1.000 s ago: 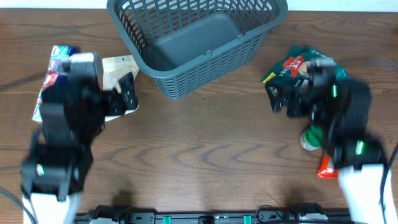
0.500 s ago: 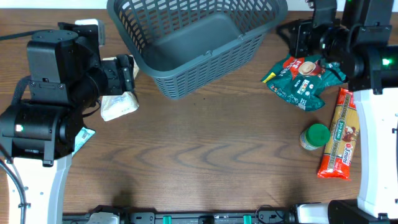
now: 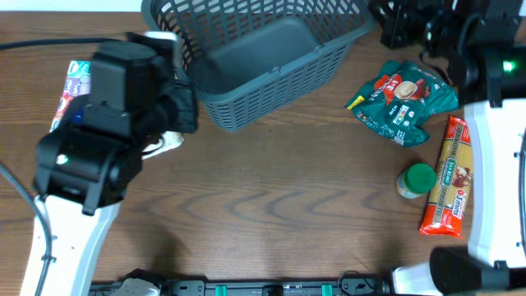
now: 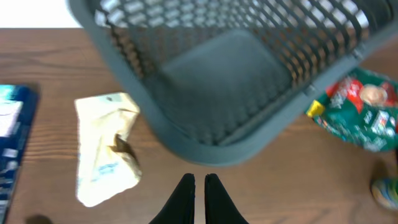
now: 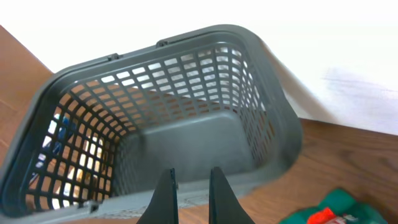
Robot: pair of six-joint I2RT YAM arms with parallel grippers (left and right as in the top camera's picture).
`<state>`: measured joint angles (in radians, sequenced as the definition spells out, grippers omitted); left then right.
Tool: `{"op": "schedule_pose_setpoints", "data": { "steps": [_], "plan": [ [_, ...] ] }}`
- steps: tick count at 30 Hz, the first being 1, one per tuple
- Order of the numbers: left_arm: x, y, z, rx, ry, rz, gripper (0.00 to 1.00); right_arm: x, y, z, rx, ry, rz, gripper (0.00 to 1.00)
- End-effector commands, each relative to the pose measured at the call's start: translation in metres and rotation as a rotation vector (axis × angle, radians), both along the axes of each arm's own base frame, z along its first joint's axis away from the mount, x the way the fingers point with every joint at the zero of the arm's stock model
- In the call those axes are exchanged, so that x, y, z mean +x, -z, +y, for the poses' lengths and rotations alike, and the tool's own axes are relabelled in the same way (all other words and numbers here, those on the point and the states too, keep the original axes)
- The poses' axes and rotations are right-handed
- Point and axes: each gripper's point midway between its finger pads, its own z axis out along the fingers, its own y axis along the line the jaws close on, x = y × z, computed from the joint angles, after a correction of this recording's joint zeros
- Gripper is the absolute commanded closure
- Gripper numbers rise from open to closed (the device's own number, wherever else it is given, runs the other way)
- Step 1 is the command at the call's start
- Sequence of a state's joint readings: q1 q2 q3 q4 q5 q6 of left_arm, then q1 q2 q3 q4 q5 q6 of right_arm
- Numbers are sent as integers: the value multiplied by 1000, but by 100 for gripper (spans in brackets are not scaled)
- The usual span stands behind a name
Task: Pack container
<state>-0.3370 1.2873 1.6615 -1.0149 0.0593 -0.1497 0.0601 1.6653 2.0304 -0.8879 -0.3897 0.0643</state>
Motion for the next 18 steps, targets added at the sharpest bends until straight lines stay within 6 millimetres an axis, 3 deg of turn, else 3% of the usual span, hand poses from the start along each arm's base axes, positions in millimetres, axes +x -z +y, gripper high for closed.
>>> {"op": "schedule_pose_setpoints", "data": {
  "steps": [1,10,18],
  "plan": [
    [2,5,-15,5,16,22,94,19,3,6,35,-17,25,99],
    [-11,25,-52,43,130,101,95,59,35,19,13,-42,101,99],
    [-18,36,-75,52,196,131,94,69,81,18,-77,-66,187,99]
  ]
}}
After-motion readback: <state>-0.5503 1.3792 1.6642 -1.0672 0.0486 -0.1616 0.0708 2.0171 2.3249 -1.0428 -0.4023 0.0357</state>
